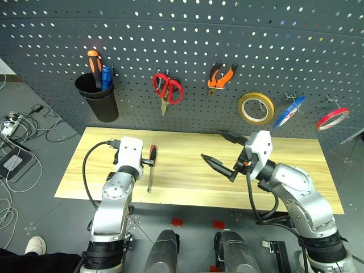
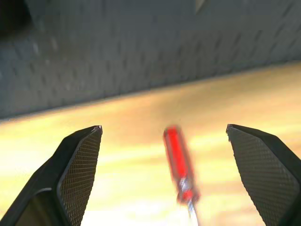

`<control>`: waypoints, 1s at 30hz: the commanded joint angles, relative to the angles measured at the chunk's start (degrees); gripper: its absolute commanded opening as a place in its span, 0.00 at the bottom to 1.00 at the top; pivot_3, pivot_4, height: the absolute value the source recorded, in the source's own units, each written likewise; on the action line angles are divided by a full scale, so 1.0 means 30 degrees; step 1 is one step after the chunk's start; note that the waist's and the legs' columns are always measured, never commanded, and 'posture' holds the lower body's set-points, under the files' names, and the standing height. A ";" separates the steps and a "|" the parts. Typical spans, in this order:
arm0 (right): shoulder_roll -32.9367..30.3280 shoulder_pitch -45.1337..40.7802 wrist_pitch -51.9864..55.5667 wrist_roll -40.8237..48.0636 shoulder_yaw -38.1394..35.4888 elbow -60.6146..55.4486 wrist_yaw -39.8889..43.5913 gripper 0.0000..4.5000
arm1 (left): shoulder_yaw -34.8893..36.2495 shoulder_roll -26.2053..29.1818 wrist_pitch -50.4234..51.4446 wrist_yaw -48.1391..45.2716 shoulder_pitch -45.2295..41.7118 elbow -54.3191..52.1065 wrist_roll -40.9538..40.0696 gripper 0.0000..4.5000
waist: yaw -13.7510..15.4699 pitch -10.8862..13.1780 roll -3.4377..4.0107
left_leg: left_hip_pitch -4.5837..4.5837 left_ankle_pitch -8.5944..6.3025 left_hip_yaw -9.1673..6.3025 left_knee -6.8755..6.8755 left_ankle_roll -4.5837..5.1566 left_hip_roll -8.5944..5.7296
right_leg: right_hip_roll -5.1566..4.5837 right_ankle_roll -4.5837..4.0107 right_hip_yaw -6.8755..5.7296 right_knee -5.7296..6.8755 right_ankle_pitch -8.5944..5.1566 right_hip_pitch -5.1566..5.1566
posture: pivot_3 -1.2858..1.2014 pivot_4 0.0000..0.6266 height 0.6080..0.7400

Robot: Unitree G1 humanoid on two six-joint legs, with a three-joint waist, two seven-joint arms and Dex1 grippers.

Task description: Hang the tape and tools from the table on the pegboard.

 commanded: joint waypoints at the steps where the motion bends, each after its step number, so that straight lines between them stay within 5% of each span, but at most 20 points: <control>1: 0.0250 -0.0683 0.1012 0.0062 0.0639 -0.0244 -0.0053 1.00 | 0.0406 0.0231 0.1214 -0.0272 -0.1031 0.0812 -0.0598 0.99 | 0.0019 0.0328 -0.0026 | -0.0009 0.0000 -0.0006 0.0008 0.0000 0.0000 | -0.0002 0.0000 -0.0004 0.0001 0.0000 -0.0003 | 0.57 0.64 1.00; 18: 0.1082 -0.2476 0.3992 0.0172 0.0879 0.0008 -0.0545 1.00 | 0.0201 0.1008 0.2457 -0.0833 -0.5129 0.6388 -0.1691 0.99 | 0.0004 0.2415 -0.0077 | -0.0093 0.0005 0.0004 0.0027 -0.0011 0.0021 | -0.0002 0.0001 0.0004 0.0044 0.0003 -0.0125 | 0.56 0.77 1.00; 21: 0.0921 -0.2373 0.4048 0.0037 0.0783 -0.0025 -0.0546 1.00 | 0.0281 0.1059 0.2531 -0.0929 -0.5085 0.6375 -0.1906 0.87 | 0.0008 0.2530 -0.0088 | -0.0097 0.0006 0.0002 0.0030 -0.0012 0.0021 | -0.0005 0.0002 0.0001 0.0047 0.0004 -0.0128 | 0.56 0.76 1.00; 30: 0.0632 -0.2153 0.3896 -0.0079 0.0692 -0.0009 -0.0611 1.00 | 0.0171 0.0822 0.2617 -0.0778 -0.5192 0.6266 -0.2095 0.25 | 0.0011 0.2539 -0.0090 | -0.0095 0.0009 -0.0001 0.0018 -0.0019 0.0025 | -0.0006 0.0004 -0.0002 0.0037 0.0004 -0.0131 | 0.56 0.72 1.00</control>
